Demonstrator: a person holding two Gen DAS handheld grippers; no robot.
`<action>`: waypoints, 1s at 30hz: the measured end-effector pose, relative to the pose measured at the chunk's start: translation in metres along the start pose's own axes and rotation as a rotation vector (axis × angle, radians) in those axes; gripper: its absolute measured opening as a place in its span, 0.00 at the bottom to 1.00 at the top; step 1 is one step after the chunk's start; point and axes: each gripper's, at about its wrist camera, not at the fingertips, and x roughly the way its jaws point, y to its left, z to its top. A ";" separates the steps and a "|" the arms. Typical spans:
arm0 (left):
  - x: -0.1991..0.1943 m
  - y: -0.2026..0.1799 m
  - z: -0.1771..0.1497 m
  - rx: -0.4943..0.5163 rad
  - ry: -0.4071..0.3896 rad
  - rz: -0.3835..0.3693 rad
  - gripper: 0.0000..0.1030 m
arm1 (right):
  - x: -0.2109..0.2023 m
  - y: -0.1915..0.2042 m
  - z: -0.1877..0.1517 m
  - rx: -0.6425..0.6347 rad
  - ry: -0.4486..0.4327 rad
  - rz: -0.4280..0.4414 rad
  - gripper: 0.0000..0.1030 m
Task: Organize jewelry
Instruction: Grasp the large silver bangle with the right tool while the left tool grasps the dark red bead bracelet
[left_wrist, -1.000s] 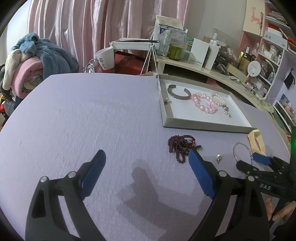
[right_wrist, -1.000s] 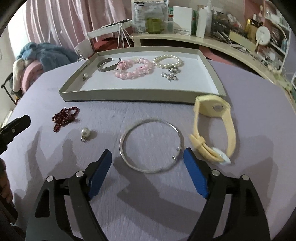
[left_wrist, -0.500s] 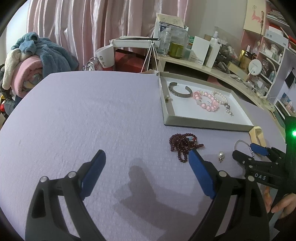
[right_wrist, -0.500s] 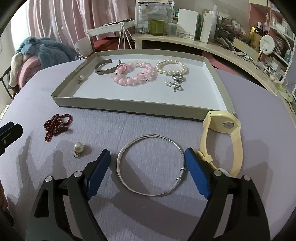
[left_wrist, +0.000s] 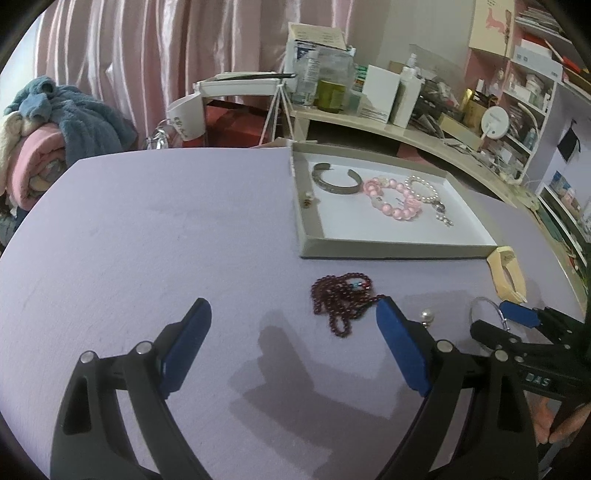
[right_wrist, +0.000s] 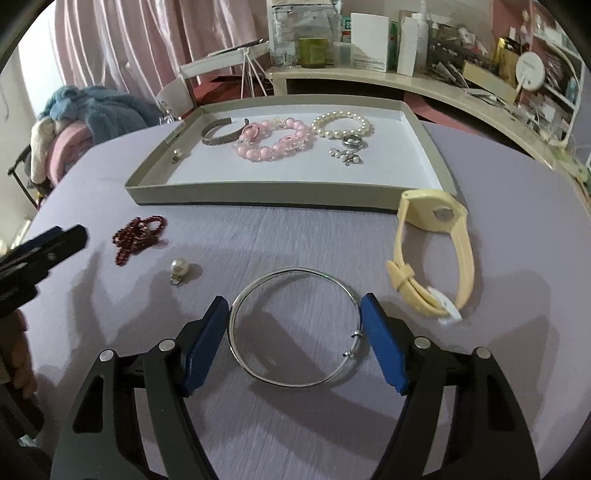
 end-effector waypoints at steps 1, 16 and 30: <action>0.001 -0.002 0.001 0.007 0.002 -0.003 0.88 | -0.004 -0.001 -0.001 0.009 -0.006 0.007 0.72; 0.049 -0.032 0.017 0.102 0.088 -0.007 0.77 | -0.039 -0.015 0.013 0.115 -0.098 0.062 0.73; 0.051 -0.045 0.015 0.145 0.103 -0.047 0.11 | -0.044 -0.020 0.019 0.131 -0.124 0.069 0.73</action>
